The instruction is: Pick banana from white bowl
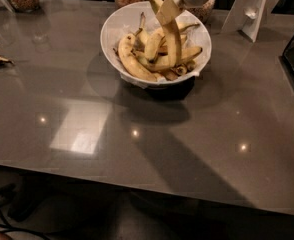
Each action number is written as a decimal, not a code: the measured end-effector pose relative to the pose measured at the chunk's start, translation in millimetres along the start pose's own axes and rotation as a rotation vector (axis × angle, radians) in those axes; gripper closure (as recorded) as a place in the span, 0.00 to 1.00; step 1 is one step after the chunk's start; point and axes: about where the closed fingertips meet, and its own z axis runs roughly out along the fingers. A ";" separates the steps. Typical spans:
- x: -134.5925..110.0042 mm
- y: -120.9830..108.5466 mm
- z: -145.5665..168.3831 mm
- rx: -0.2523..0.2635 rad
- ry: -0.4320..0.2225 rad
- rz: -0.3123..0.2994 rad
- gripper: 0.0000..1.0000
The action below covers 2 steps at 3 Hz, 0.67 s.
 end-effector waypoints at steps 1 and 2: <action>9.6 11.4 -24.6 -0.007 0.052 -0.008 1.00; 22.0 22.2 -49.2 -0.012 0.110 -0.012 1.00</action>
Offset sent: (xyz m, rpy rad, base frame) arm -0.0807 -0.0423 0.0290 -0.1416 0.1130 -0.0134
